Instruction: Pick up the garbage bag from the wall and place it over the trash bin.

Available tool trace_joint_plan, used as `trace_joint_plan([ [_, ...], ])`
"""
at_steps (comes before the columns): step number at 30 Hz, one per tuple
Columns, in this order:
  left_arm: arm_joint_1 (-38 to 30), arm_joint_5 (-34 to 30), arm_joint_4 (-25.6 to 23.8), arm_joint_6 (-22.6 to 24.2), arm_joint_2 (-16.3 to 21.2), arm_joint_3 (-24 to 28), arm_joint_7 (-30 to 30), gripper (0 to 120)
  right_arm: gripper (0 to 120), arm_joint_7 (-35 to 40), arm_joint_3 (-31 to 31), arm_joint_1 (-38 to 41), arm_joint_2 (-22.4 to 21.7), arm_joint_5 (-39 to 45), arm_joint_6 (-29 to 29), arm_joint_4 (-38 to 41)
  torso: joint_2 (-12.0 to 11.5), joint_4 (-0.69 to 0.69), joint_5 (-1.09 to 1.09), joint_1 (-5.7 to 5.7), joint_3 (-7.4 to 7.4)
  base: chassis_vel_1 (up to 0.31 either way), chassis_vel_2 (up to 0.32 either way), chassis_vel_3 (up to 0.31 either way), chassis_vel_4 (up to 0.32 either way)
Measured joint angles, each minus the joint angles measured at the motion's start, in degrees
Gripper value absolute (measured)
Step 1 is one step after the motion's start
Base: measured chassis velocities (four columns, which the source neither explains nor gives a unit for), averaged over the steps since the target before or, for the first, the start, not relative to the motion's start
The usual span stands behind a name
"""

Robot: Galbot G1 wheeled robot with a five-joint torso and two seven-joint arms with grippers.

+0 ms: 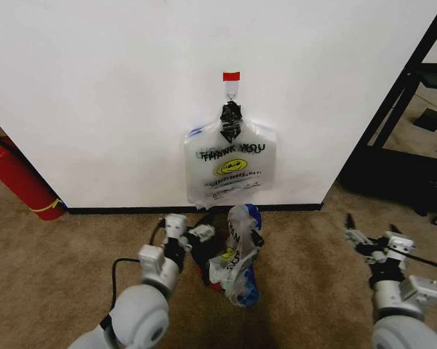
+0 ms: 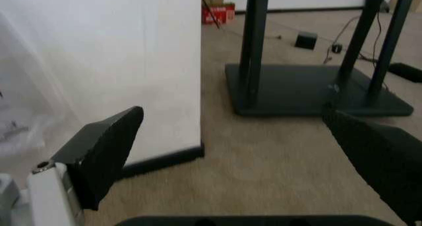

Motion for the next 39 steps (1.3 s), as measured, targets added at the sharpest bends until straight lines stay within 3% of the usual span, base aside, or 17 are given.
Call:
trace_joint_plan([
  [4, -6.65, 4.38, 1.31, 1.95, 2.38, 8.74, 2.27, 100, 100, -0.29, -1.4, -0.86, 1.05, -1.61, -0.09, 0.16, 0.0, -0.01, -0.01, 0.0, 0.0, 0.0, 0.0, 0.0, 0.0],
  [6, -8.15, 4.55, 1.47, 2.65, 2.7, 10.61, 2.43, 100, 100, -0.39, -1.67, -0.87, 1.17, -1.86, -0.14, 0.16, 0.0, -0.01, -0.01, 0.0, 0.0, 0.0, 0.0, 0.0, 0.0],
  [9, -14.16, 2.19, 1.22, 6.65, 4.41, 17.63, 2.34, 100, 100, -0.68, -2.46, -0.68, 1.43, -2.36, -0.62, -0.04, 0.0, 0.0, -0.01, 0.0, 0.0, 0.0, 0.0, 0.0, 0.0],
  [16, -20.36, -5.61, -0.3, 12.04, 6.07, 23.12, 0.47, 95, 100, -1.11, -3.25, -0.38, 1.73, -2.5, -1.25, -0.71, 0.0, 0.0, -0.01, 0.0, 0.0, 0.0, 0.0, 0.0, 0.0],
  [20, -21.85, -5.1, 3.06, 12.84, 4.72, 26.02, 0.12, 83, 100, -1.28, -3.48, -0.02, 1.79, -2.03, -1.38, -0.94, 0.0, 0.01, -0.02, 0.0, 0.0, 0.0, 0.0, 0.0, 0.0],
  [22, -21.9, -4.7, 3.9, 12.79, 4.36, 26.29, 0.1, 79, 100, -1.34, -3.54, 0.02, 1.79, -1.91, -1.4, -0.89, 0.0, 0.0, -0.01, 0.0, 0.0, 0.0, 0.0, 0.0, 0.0],
  [27, -22.06, -2.32, 8.5, 11.17, 2.69, 26.33, -0.12, 56, 100, -1.78, -3.82, 0.01, 1.72, -1.45, -1.41, -0.36, 0.0, 0.0, -0.01, 0.0, 0.0, 0.0, 0.0, 0.0, 0.0],
  [39, -20.32, -3.03, 9.44, 10.17, 3.36, 25.24, -0.38, 15, 100, -1.86, -4.12, 1.02, 1.04, -0.3, -2.06, -0.71, 0.0, 0.0, -0.01, 0.0, 0.0, 0.0, 0.0, 0.0, 0.0],
])
